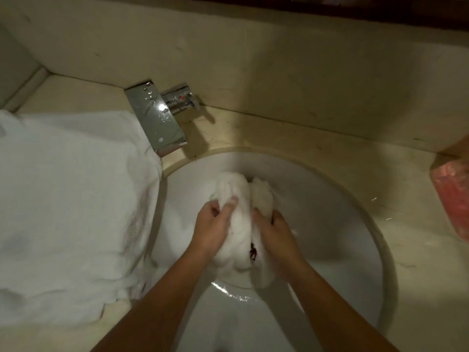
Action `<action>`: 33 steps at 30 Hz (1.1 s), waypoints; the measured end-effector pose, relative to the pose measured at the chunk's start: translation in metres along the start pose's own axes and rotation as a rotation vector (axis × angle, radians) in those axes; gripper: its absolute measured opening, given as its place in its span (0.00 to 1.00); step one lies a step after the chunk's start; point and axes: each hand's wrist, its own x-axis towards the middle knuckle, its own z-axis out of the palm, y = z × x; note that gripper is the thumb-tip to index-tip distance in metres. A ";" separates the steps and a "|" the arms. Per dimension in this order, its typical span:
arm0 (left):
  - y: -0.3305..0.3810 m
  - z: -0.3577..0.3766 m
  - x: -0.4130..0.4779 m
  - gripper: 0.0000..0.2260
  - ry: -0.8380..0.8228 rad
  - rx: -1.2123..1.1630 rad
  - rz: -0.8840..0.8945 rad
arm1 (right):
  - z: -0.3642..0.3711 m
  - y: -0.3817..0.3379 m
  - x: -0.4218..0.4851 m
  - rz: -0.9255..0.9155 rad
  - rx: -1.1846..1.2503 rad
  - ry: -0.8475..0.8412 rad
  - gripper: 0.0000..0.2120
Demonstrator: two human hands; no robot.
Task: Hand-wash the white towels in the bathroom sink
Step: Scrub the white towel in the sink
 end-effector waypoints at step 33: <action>0.003 0.036 -0.008 0.24 0.122 -0.032 0.032 | 0.028 -0.019 -0.007 -0.292 -0.048 0.266 0.12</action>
